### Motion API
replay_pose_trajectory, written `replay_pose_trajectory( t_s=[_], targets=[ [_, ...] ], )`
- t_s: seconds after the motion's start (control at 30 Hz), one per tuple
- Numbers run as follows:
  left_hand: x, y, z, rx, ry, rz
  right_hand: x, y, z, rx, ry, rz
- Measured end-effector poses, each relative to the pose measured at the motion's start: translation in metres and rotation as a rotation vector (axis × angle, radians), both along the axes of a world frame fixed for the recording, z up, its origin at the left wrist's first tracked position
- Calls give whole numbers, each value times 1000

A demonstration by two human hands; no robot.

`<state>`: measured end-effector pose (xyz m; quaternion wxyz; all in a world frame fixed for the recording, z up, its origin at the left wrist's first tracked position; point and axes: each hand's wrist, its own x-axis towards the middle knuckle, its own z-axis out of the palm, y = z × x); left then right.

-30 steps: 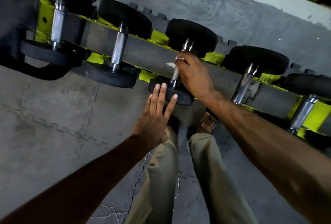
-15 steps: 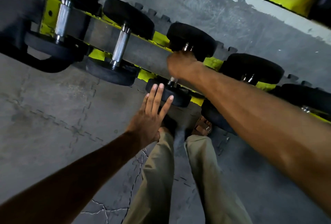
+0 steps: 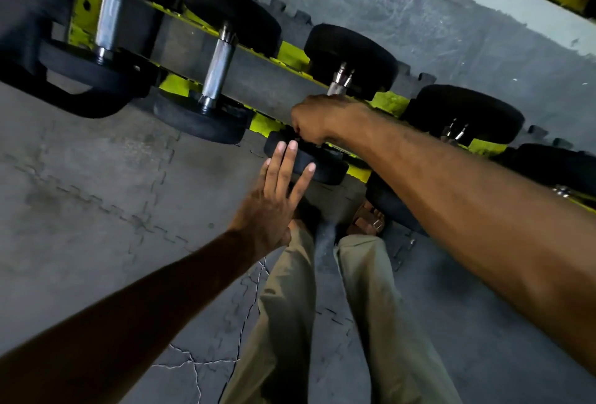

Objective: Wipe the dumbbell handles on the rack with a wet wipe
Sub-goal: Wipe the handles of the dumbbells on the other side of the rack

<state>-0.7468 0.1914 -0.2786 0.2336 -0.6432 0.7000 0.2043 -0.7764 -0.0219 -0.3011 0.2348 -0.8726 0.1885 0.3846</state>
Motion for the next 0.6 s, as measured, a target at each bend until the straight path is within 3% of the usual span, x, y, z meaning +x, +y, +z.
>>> replay_pose_trajectory(
  t_s=[0.13, 0.3, 0.4, 0.47, 0.6],
  targets=[
    [2, -2, 4, 14, 1, 2, 28, 4, 3, 41, 185, -47],
    [3, -2, 9, 36, 14, -11, 1, -1, 7, 65, -85, -31],
    [5, -3, 6, 35, 43, -11, -24, 7, 11, -76, -276, -60],
    [5, -2, 6, 50, 39, -16, -40, 23, 5, -172, -379, -172],
    [6, -2, 5, 41, 40, -18, -55, 45, -4, -254, -395, -501]
  ],
)
